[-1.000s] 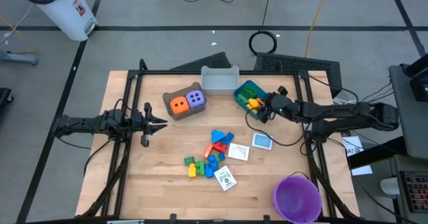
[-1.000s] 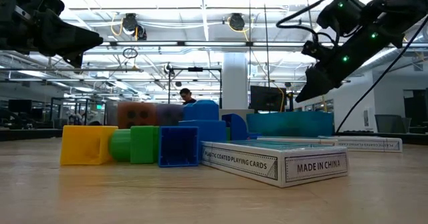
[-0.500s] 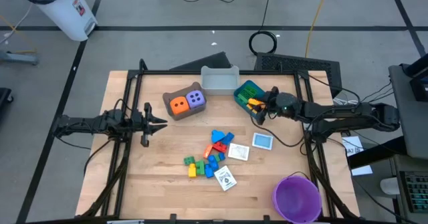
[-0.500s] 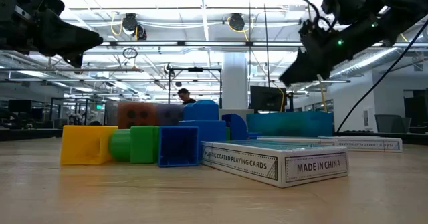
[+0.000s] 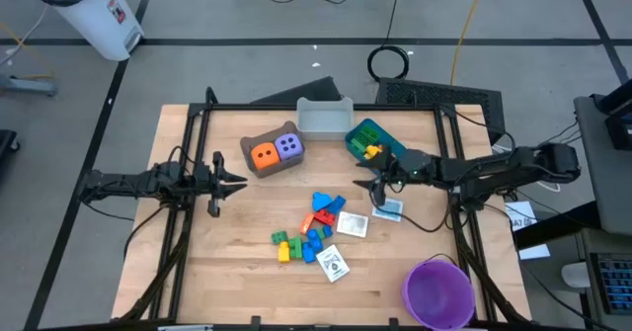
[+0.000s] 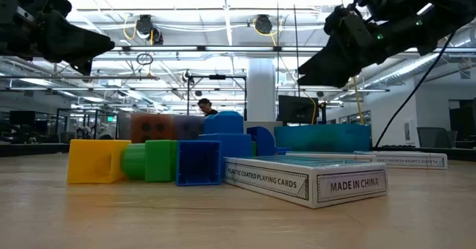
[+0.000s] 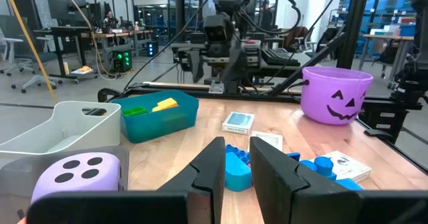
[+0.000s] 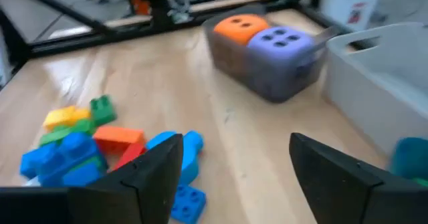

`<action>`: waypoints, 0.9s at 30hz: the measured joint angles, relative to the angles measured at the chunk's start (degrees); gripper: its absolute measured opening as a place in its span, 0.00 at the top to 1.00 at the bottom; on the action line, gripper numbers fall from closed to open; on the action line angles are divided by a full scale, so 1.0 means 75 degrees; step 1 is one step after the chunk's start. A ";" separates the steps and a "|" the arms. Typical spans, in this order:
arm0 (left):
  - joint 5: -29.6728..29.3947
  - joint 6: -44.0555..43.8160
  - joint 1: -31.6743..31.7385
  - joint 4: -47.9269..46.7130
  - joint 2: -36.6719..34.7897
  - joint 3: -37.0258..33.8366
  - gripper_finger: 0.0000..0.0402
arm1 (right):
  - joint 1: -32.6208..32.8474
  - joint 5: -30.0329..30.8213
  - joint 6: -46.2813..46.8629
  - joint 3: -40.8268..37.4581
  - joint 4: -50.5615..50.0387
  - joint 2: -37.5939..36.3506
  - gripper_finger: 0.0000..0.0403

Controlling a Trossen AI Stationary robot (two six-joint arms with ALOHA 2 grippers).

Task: Pick & Place Toys
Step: Put the blue 8 studs game piece into the blue bin

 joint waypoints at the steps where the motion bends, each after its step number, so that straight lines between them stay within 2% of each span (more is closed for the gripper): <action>1: 0.0000 0.0000 -0.0002 0.0000 0.0000 -0.0003 0.81 | 0.0036 -0.0115 0.0002 0.0086 -0.0071 0.0129 0.32; 9: 0.0000 0.0001 -0.0001 0.0000 0.0000 -0.0001 0.81 | 0.0202 -0.1472 -0.0056 0.1031 -0.0351 0.1531 0.30; 18: 0.0003 0.0002 0.0001 -0.0001 0.0000 -0.0003 0.81 | 0.0346 -0.1464 -0.0456 0.1743 -0.0897 0.3315 0.32; 22: 0.0000 0.0002 0.0001 0.0000 0.0000 0.0000 0.81 | 0.0345 -0.0928 -0.0646 0.1864 -0.1219 0.3765 0.33; 27: 0.0001 0.0002 -0.0002 0.0000 0.0000 -0.0001 0.81 | 0.0346 0.0167 -0.0942 0.1905 -0.1623 0.3766 0.33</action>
